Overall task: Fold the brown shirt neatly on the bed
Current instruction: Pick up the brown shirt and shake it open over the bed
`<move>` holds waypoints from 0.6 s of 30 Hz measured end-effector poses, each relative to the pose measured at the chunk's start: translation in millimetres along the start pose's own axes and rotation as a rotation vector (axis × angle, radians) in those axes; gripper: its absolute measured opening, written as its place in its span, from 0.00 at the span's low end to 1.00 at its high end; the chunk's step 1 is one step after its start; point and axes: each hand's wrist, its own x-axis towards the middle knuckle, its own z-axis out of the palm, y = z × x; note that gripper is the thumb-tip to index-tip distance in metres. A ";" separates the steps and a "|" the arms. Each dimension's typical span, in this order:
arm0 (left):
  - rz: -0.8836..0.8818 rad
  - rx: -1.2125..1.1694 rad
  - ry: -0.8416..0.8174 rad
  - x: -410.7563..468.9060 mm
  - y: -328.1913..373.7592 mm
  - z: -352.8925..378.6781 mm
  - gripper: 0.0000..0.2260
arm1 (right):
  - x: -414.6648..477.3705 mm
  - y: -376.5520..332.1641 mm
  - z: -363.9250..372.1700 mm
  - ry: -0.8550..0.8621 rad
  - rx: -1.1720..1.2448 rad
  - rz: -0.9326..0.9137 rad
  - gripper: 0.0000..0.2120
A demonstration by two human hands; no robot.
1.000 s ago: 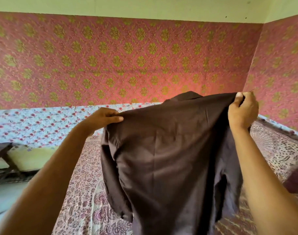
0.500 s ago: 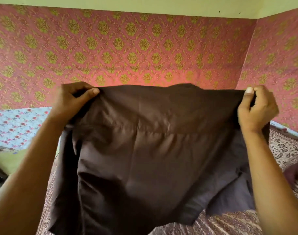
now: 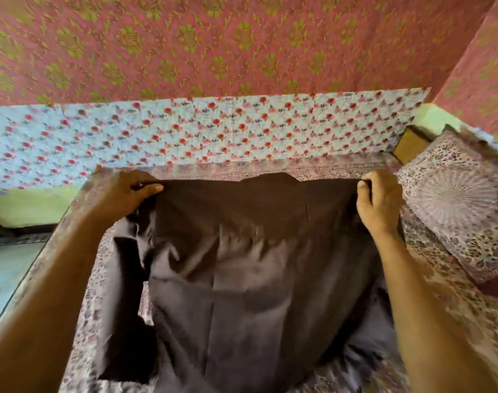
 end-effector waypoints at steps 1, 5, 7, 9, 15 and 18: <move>-0.023 0.034 0.026 16.7 -9.6 16.7 0.03 | 1.7 8.5 26.7 -0.045 0.007 -0.005 0.11; -0.112 0.047 0.091 79.5 -64.4 75.5 0.07 | 5.6 35.5 127.8 -0.110 0.078 0.080 0.07; -0.162 0.094 0.115 109.9 -106.3 105.5 0.04 | 4.7 47.8 178.3 -0.148 0.100 0.114 0.05; -0.180 0.167 0.093 138.3 -151.3 136.8 0.11 | -3.1 63.8 229.5 -0.215 0.096 0.108 0.06; -0.254 0.259 0.009 182.1 -247.6 239.3 0.17 | -55.1 103.2 357.6 -0.400 -0.107 0.016 0.21; -0.253 0.269 -0.075 199.1 -291.9 288.1 0.23 | -77.1 112.0 413.9 -0.520 -0.200 0.014 0.23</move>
